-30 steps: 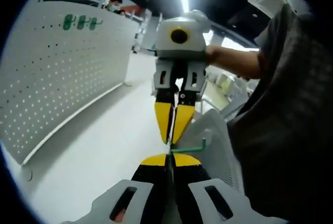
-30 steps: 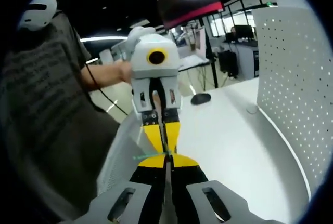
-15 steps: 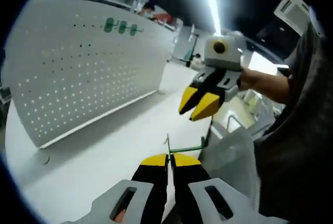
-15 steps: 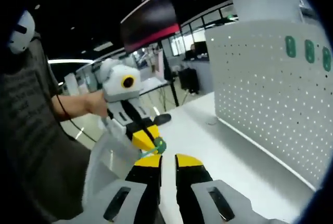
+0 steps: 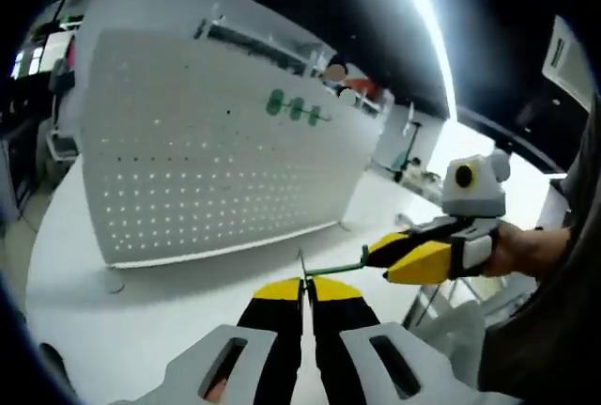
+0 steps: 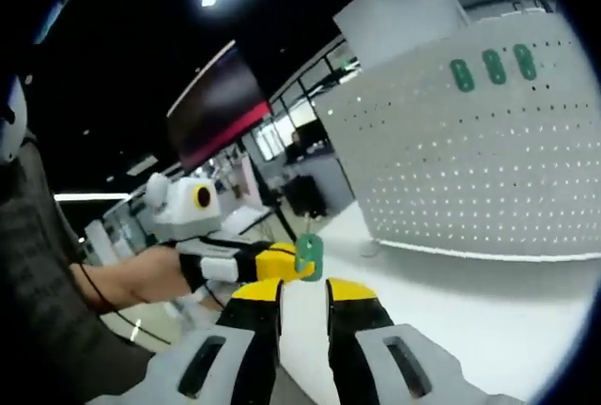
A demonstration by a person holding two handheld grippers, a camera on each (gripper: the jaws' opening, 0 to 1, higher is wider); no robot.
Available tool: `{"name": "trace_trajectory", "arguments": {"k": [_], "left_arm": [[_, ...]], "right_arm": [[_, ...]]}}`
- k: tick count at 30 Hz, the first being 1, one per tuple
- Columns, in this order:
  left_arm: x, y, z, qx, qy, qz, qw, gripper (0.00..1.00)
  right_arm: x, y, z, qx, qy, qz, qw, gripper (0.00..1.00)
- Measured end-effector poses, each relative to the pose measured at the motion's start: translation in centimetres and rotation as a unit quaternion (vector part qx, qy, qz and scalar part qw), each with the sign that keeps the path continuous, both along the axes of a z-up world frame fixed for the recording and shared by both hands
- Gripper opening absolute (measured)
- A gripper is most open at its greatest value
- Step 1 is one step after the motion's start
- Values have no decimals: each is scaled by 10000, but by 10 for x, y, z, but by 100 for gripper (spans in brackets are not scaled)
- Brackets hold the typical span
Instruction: Insert the hook assembly into the mounting plate slot until the hook locks in place.
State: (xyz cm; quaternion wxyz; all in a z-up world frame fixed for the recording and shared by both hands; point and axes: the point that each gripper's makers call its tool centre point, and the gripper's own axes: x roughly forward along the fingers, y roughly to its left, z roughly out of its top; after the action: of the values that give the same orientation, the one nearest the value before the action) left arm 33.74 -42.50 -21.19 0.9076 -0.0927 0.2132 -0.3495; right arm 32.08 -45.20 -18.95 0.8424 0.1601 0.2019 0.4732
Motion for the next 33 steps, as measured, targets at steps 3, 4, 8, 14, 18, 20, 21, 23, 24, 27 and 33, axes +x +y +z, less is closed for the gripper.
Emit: {"name": "trace_trajectory", "arguments": {"k": [3,4,8,14,18,20,21,23,24,27,33], "left_arm": [[-1,-5,0,68,-90,53,9999,2],[0,-4,0,174,-159,73,9997,2],[1,-5,2,217,-213,94,9995,2],[2,-2,9,231,-360,173,9989,2],[2,-2,9,250,-398,161,9988,2],[1,0,10,328,-479,185,9981,2],[2,0,11,318,-516,201,9980,2],[1,-1,15,304,-579,218,9976,2],[2,-1,16,364,-636,222,9971,2],[2,-2,20,490,-782,210,9955,2],[5,-1,24,468,-869,243,9948,1]], "right_arm": [[5,2,3,190,170,-174,9995,17],[6,3,4,184,164,-201,9995,17],[9,8,3,207,255,-307,9990,16],[14,12,0,194,309,-553,9978,14],[15,15,6,461,415,-654,9959,14],[15,16,5,495,475,-648,9955,13],[15,17,5,481,468,-652,9956,12],[15,18,4,456,469,-673,9956,12],[17,18,6,580,526,-752,9941,12],[17,18,6,729,712,-777,9918,12],[18,19,12,982,840,-851,9880,4]]}}
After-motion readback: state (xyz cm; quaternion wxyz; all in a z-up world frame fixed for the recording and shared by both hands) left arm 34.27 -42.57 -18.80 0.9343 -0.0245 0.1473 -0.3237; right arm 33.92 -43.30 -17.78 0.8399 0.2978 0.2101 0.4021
